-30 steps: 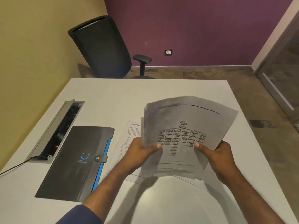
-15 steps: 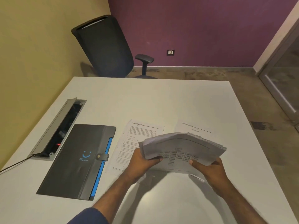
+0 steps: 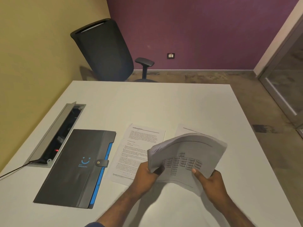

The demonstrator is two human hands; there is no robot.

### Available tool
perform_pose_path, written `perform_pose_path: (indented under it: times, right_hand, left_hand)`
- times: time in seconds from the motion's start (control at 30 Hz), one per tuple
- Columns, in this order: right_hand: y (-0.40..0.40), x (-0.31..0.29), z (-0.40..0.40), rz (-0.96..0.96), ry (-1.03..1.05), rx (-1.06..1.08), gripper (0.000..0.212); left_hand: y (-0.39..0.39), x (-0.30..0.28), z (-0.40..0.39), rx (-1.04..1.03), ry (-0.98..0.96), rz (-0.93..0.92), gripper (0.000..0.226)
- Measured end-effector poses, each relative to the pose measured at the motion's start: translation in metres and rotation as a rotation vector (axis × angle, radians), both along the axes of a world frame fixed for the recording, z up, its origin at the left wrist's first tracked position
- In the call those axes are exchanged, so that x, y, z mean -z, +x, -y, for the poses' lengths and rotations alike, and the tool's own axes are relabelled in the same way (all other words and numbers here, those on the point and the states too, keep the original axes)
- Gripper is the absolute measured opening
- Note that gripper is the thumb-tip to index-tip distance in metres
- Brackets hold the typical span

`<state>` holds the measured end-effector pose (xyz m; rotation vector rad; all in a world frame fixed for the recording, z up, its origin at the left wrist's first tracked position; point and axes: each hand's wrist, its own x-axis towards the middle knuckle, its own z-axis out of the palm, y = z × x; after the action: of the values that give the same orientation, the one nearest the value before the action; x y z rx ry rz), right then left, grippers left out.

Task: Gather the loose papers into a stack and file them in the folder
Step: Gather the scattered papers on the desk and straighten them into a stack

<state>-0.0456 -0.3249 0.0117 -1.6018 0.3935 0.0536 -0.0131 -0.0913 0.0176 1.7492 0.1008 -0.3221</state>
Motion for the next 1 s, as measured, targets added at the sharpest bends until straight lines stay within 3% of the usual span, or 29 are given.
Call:
perform_pose_path:
  times: [0.1,0.2,0.33,0.47,0.53,0.73,0.9,1.0]
  right_hand:
    - [0.002,-0.002,0.007,-0.007,-0.017,-0.036,0.020]
    - [0.008,-0.001,0.018,-0.035,0.012,0.020,0.024]
    - [0.014,0.004,0.034,-0.095,0.057,0.092,0.028]
    - [0.016,0.005,0.045,-0.133,0.063,0.124,0.022]
    - [0.016,0.004,0.049,-0.147,0.080,0.129,0.021]
    - [0.017,-0.001,0.063,-0.159,0.123,0.160,0.021]
    - [0.016,-0.001,0.077,-0.201,0.181,0.197,0.024]
    - [0.015,-0.002,0.080,-0.209,0.206,0.220,0.023]
  left_hand:
    - [0.009,0.008,-0.003,-0.004,0.177,0.065,0.024]
    - [0.021,0.014,-0.014,0.004,0.418,-0.028,0.059]
    - [0.023,0.032,-0.034,0.089,0.791,-0.065,0.073]
    - [0.005,0.060,-0.033,0.352,0.962,-0.226,0.128]
    - [-0.006,0.075,-0.029,0.441,1.022,-0.247,0.139]
    - [-0.016,0.090,-0.029,0.374,1.123,-0.147,0.125]
    - [-0.015,0.074,-0.012,0.319,1.031,-0.111,0.081]
    - [-0.015,0.062,0.002,0.286,1.025,-0.005,0.071]
